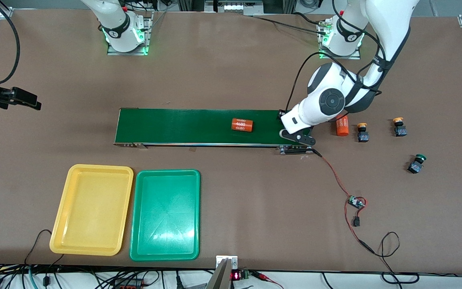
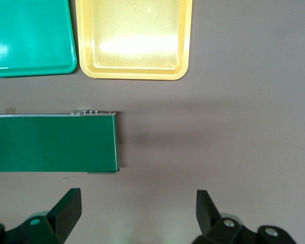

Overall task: Sort buttons by color to trays
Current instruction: 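Place the green-top button on the conveyor with the left gripper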

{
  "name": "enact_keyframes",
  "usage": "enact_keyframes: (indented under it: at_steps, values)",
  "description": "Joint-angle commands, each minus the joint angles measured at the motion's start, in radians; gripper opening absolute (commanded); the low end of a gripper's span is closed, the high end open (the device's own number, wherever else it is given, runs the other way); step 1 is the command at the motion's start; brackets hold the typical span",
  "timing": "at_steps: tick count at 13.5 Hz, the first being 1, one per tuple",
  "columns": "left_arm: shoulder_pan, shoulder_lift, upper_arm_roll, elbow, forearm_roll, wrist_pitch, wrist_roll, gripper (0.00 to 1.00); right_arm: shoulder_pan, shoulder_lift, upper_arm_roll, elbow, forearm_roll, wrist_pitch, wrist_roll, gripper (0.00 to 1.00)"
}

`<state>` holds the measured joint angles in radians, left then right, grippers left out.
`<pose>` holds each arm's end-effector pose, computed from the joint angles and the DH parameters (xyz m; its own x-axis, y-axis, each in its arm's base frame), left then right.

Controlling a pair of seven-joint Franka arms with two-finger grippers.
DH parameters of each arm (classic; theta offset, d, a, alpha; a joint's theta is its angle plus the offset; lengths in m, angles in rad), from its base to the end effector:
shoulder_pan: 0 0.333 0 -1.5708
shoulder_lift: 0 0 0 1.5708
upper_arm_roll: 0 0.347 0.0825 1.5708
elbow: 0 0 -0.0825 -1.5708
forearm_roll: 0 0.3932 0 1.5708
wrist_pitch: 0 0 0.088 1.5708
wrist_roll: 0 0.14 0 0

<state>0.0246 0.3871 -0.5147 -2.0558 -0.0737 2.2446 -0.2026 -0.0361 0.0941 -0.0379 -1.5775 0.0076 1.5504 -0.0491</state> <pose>0.5176 -0.2771 0.2499 0.9512 -0.2327 -0.2025 -0.1930 -0.9611 0.1977 0.5832 -0.0412 0.5637 0.9924 -0.0245 -0.1205 -0.0259 -0.9996 -0.0099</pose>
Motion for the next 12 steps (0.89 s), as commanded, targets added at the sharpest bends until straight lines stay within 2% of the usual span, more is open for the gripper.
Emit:
enact_keyframes:
  at_steps: [1,3,6,9,12]
  values:
    - [0.038,-0.043,-0.004,-0.014,-0.023,0.001,0.011,1.0,0.001,-0.002,0.007,0.008,0.008,-0.024,-0.011,1.0]
    - [0.087,-0.082,0.014,0.02,-0.023,-0.046,0.012,1.0,-0.004,0.007,0.009,0.005,0.009,-0.042,-0.038,1.0]
    - [0.182,-0.074,0.068,0.118,-0.006,-0.14,0.014,1.0,-0.007,0.006,0.006,0.01,-0.006,-0.066,-0.09,1.0]
    - [0.198,-0.047,0.217,0.141,0.072,-0.134,0.02,1.0,-0.021,0.006,-0.005,0.011,0.0,-0.067,-0.187,1.0]
    - [0.21,-0.011,0.324,0.186,0.143,-0.132,0.025,1.0,-0.024,0.007,-0.007,0.013,-0.004,-0.061,-0.19,1.0]
